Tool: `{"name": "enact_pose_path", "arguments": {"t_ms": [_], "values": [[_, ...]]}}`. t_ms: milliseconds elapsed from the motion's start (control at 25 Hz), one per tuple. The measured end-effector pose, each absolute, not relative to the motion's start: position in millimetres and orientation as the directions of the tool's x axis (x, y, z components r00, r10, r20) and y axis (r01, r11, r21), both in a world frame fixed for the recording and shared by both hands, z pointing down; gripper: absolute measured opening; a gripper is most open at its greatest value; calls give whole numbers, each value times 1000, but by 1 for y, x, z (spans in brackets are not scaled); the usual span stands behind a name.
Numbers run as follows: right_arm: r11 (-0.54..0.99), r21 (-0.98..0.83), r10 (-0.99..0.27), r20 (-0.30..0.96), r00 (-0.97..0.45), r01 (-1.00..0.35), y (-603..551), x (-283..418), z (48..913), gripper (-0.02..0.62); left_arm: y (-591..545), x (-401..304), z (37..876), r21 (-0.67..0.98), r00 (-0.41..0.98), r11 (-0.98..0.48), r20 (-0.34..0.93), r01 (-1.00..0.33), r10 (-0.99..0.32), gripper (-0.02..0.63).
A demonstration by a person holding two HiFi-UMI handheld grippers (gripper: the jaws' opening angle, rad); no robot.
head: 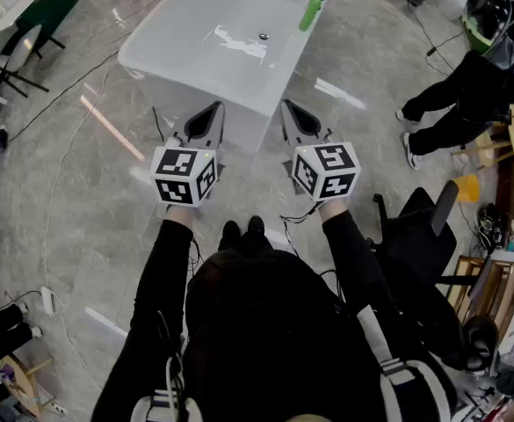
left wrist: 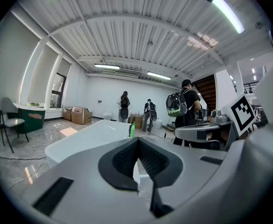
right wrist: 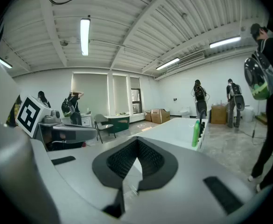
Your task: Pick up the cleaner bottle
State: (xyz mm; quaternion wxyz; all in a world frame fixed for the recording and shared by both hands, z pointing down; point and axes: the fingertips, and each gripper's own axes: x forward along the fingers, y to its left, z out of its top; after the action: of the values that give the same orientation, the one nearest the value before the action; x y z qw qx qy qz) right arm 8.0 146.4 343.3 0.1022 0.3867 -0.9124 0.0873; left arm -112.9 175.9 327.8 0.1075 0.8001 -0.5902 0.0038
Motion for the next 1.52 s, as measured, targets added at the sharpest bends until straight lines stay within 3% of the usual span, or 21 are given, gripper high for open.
{"name": "enact_pose_path", "arguments": {"t_ms": [880,1520], "values": [[704,-111,-662,258,-704,-702,122,24,355,2,141,-96,335,190,295,-265,153,-945,-943,8],[657,-109,-714,228,-662,-746,77,65,345,2,86,-73,324,174,274,-248,153,-953,-949,8]]}}
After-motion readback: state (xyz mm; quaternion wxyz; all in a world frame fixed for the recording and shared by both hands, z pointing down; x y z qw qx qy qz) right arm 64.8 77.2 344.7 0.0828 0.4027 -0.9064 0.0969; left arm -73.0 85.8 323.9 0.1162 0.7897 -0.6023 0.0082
